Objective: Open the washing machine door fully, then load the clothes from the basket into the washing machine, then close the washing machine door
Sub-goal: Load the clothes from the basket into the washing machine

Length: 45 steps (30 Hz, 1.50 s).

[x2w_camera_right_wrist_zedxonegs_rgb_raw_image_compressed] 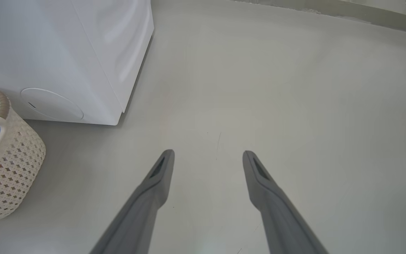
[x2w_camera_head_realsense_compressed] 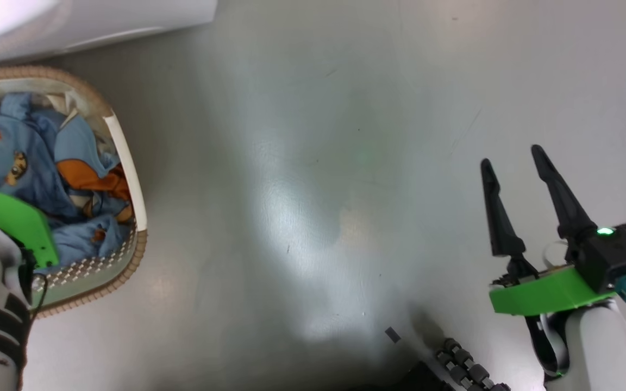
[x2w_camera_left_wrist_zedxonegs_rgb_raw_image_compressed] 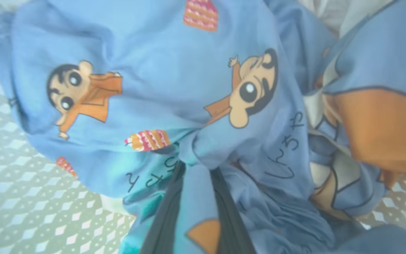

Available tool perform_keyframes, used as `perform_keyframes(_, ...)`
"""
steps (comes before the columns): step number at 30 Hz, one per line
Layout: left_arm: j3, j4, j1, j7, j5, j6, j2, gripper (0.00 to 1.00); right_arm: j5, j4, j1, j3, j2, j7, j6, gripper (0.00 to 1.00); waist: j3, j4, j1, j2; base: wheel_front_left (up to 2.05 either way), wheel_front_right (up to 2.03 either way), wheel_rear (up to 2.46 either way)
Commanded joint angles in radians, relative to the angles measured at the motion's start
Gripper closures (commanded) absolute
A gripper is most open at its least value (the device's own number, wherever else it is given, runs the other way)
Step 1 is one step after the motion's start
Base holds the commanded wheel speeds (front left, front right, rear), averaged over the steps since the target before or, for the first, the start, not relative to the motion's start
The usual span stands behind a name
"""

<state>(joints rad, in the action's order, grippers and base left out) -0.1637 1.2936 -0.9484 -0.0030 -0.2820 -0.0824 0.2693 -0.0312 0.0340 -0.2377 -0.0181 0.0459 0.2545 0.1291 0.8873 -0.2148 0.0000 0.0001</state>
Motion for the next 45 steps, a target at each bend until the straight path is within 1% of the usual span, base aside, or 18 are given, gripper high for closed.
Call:
perform_keyframes(1, 0.025, -0.003, 0.037, -0.023, -0.016, -0.006, 0.057, 1.0, -0.007, 0.008, 0.002, 0.032, 0.004, 0.007, 0.002, 0.0, -0.021, -0.004, 0.0, -0.0001, 0.0, 0.0, 0.0)
perform_keyframes(4, 0.029, -0.003, 0.051, -0.055, -0.026, 0.001, 0.06, 1.0, -0.007, -0.005, -0.02, 0.041, 0.004, 0.007, 0.002, 0.0, -0.058, 0.003, 0.0, -0.0001, 0.0, 0.0, 0.0)
perform_keyframes(9, 0.031, -0.003, 0.082, -0.142, -0.038, 0.018, 0.054, 1.0, 0.002, -0.039, -0.037, 0.056, 0.004, 0.007, 0.002, 0.0, -0.141, 0.024, 0.0, -0.0001, 0.0, 0.0, 0.0)
perform_keyframes(10, 0.031, -0.003, 0.082, -0.142, -0.038, 0.018, 0.054, 1.0, 0.002, -0.039, -0.037, 0.056, 0.004, 0.007, 0.002, 0.0, -0.141, 0.024, 0.0, -0.0001, 0.0, 0.0, 0.0)
perform_keyframes(16, 0.044, -0.009, 0.133, -0.234, -0.062, 0.035, 0.038, 1.0, 0.009, -0.08, -0.039, 0.063, 0.004, 0.007, 0.002, 0.0, -0.258, 0.054, 0.0, -0.0001, 0.0, 0.0, 0.0)
perform_keyframes(20, 0.055, -0.054, 0.18, -0.256, -0.07, 0.042, 0.034, 1.0, 0.014, -0.11, -0.033, 0.071, 0.004, 0.007, 0.002, 0.0, -0.341, 0.079, 0.0, -0.0001, 0.0, 0.0, 0.0)
perform_keyframes(25, 0.083, -0.235, 0.278, -0.258, -0.059, 0.025, 0.032, 1.0, 0.013, -0.14, -0.018, 0.072, 0.004, 0.007, 0.002, 0.0, -0.437, 0.109, 0.0, -0.0001, 0.0, 0.0, 0.0)
perform_keyframes(31, 0.126, -0.441, 0.432, -0.259, -0.026, 0.006, 0.006, 1.0, 0.008, -0.173, 0.021, 0.071, 0.004, 0.007, 0.002, 0.0, -0.554, 0.141, 0.0, -0.0001, 0.0, 0.0, 0.0)
perform_keyframes(38, 0.149, -0.634, 0.595, -0.259, 0.032, 0.003, -0.037, 1.0, 0.006, -0.201, 0.068, 0.065, 0.004, 0.007, 0.002, 0.0, -0.672, 0.178, 0.0, -0.0001, 0.0, 0.0, 0.0)
perform_keyframes(45, 0.17, -0.769, 0.723, -0.259, 0.065, 0.017, -0.07, 1.0, -0.007, -0.217, 0.112, 0.073, 0.004, 0.007, 0.002, 0.0, -0.771, 0.207, 0.0, -0.0001, 0.0, 0.0, 0.0)
